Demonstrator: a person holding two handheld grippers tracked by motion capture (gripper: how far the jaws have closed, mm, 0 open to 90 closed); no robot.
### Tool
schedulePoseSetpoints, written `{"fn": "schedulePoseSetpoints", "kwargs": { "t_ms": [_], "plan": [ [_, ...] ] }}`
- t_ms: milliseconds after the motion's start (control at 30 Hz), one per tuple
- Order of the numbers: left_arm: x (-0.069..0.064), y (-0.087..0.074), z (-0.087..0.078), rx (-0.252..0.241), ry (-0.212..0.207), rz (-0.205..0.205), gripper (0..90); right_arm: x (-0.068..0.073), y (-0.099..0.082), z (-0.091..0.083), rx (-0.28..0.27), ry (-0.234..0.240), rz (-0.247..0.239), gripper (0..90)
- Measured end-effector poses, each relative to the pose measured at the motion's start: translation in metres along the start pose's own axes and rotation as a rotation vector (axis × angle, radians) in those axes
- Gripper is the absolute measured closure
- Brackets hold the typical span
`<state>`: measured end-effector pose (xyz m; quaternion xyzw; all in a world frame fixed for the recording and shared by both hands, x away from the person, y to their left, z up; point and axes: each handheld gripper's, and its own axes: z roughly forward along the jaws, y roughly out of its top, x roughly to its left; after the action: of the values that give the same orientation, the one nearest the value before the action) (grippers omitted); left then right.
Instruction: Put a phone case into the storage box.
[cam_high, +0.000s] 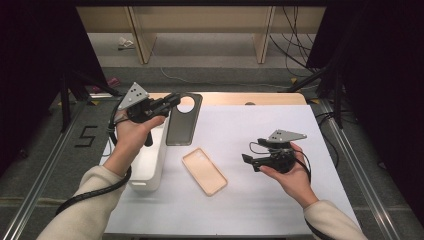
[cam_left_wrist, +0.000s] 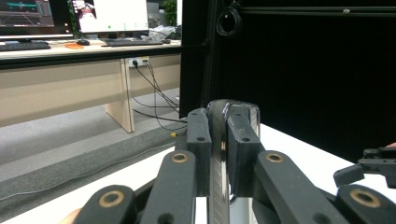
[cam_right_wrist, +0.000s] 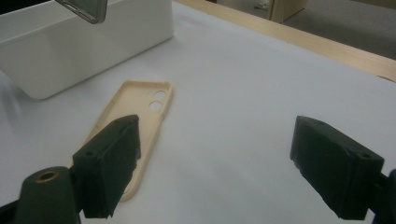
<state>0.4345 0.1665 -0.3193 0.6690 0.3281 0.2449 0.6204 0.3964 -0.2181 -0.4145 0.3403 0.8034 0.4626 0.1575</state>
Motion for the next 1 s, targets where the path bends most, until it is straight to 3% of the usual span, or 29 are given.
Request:
{"fn": "schedulePoseSetpoints", "kwargs": {
  "t_ms": [333, 1000],
  "plan": [
    [0.017, 0.009, -0.007, -0.012, 0.022, 0.005, 81.3, -0.001, 0.0, -0.001, -0.003, -0.003, 0.004, 16.6],
    [0.042, 0.012, -0.016, -0.012, 0.062, 0.0, 81.3, -0.003, 0.0, -0.001, -0.008, -0.01, 0.009, 16.4]
  ]
}}
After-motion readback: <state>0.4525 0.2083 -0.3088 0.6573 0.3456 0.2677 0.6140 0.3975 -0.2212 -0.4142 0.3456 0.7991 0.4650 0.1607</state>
